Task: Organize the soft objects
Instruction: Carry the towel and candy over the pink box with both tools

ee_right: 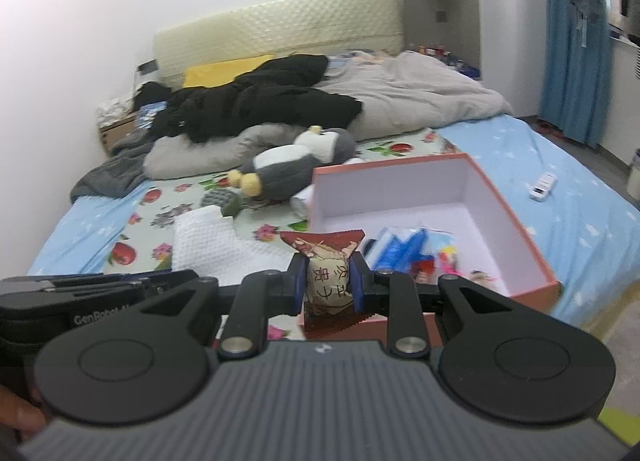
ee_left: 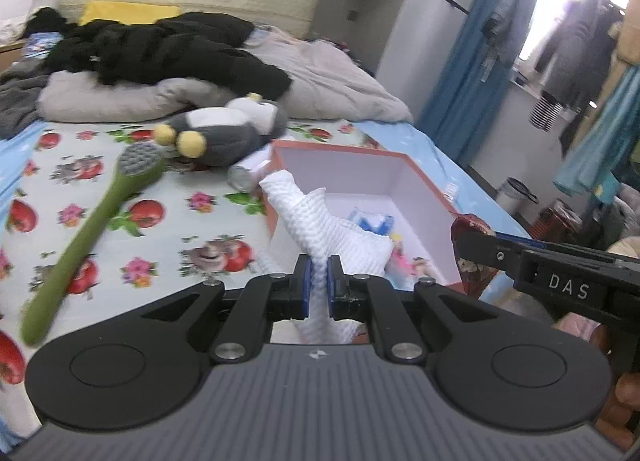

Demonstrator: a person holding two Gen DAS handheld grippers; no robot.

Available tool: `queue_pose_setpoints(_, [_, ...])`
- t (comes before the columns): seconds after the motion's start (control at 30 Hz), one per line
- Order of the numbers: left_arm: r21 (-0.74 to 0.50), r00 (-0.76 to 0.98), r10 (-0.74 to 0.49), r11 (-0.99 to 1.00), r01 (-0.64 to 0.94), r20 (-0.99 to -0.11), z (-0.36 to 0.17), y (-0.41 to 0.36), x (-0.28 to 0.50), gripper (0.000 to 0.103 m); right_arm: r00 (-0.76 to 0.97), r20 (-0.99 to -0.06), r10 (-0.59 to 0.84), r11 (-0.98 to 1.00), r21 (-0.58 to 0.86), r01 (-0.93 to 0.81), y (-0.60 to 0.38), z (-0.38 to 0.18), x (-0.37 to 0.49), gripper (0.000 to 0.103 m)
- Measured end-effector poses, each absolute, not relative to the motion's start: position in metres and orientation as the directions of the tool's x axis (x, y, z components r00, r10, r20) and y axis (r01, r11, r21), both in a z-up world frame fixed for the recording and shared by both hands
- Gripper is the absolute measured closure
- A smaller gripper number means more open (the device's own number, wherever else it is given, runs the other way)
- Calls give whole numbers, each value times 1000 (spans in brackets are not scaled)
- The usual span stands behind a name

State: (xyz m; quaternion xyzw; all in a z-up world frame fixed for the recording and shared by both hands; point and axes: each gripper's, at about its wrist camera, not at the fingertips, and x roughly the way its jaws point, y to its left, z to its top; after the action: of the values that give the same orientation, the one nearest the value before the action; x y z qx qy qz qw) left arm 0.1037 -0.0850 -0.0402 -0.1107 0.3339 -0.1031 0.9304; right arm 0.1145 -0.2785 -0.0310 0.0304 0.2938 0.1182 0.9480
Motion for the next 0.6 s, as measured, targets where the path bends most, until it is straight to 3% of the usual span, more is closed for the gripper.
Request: queue_pose_setpoints(0.6, [-231,677,-384,922,309,-628,-56,-159,158,93,798,-589,128,989,140,-55,-330,-55,145,76])
